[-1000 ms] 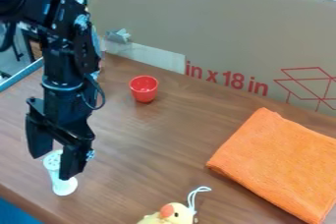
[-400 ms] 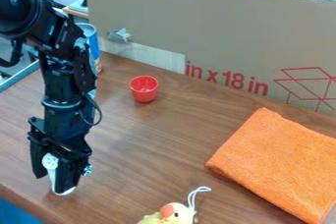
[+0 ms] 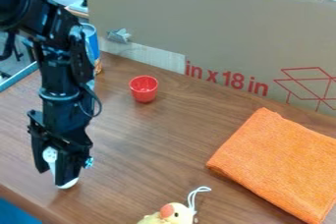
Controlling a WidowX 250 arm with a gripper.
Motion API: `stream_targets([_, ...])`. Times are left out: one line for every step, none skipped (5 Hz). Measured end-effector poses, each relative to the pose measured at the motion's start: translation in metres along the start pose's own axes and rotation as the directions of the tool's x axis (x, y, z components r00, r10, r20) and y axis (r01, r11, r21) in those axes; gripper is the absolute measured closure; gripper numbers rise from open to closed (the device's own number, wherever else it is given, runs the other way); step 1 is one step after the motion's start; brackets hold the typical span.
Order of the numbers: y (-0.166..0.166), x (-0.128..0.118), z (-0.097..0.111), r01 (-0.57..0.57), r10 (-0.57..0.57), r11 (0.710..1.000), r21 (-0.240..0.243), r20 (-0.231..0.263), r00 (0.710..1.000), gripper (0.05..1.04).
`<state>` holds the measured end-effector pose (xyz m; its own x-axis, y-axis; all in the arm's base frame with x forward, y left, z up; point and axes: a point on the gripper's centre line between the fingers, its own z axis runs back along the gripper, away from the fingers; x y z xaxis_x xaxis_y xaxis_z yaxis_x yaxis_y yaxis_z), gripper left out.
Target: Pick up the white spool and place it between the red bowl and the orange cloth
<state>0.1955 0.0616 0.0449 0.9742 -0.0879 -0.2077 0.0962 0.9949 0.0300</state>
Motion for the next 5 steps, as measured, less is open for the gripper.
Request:
stream_targets([-0.013, 0.015, 0.037, 0.042, -0.044, 0.999, 0.021, 0.113, 0.993, 0.483])
stream_targets([-0.024, 0.052, 0.067, 0.088, -0.092, 0.996, 0.027, 0.191, 0.977, 0.483])
stream_targets([-0.026, 0.094, 0.065, 0.141, -0.141, 0.99, 0.013, 0.168, 0.976, 0.483])
stream_targets([-0.035, 0.139, 0.058, 0.221, -0.223, 0.975, 0.035, 0.163, 0.961, 0.483])
stream_targets([-0.046, 0.169, 0.058, 0.277, -0.282, 0.959, 0.056, 0.173, 0.944, 0.483])
